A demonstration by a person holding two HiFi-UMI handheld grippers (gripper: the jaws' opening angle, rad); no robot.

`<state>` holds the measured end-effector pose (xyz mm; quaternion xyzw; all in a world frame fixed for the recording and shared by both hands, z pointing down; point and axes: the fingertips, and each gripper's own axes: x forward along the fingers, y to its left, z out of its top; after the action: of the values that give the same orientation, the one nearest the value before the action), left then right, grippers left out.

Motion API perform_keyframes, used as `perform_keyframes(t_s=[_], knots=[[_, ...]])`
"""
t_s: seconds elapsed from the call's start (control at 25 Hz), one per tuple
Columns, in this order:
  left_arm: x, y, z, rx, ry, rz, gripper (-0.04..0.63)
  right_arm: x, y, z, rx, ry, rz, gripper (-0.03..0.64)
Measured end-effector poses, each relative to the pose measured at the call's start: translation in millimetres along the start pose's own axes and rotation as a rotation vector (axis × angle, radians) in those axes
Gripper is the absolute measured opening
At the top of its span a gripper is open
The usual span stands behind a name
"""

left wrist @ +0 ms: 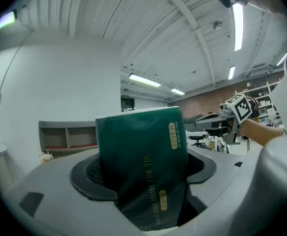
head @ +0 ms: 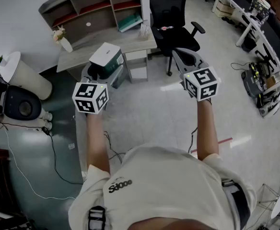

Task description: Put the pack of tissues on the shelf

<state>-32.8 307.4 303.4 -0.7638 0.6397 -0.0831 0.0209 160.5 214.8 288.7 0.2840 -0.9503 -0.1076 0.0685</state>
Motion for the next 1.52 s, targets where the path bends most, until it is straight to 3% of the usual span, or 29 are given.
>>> perform_keyframes(t_s=[0.2, 0.6, 0.76, 0.88, 1.16, 1.52], knots=[[2, 23, -6, -0.006, -0.005, -0.002, 0.39, 22, 12, 3, -0.014, 0.006, 0.005, 0.006], [4, 75, -20, 0.033, 0.023, -0.032, 0.39, 70, 29, 16, 0.044, -0.032, -0.075, 0.006], [12, 91, -30, 0.016, 0.029, -0.022, 0.39, 85, 18, 12, 0.101, -0.046, -0.117, 0.006], [25, 99, -37, 0.011, 0.042, -0.015, 0.39, 101, 8, 4, 0.084, -0.036, -0.106, 0.006], [97, 134, -50, 0.002, 0.079, 0.039, 0.39, 167, -49, -22, 0.114, -0.053, -0.039, 0.006], [243, 167, -12, -0.001, 0.072, 0.111, 0.39, 264, -182, -33, 0.102, -0.063, 0.031, 0.005]])
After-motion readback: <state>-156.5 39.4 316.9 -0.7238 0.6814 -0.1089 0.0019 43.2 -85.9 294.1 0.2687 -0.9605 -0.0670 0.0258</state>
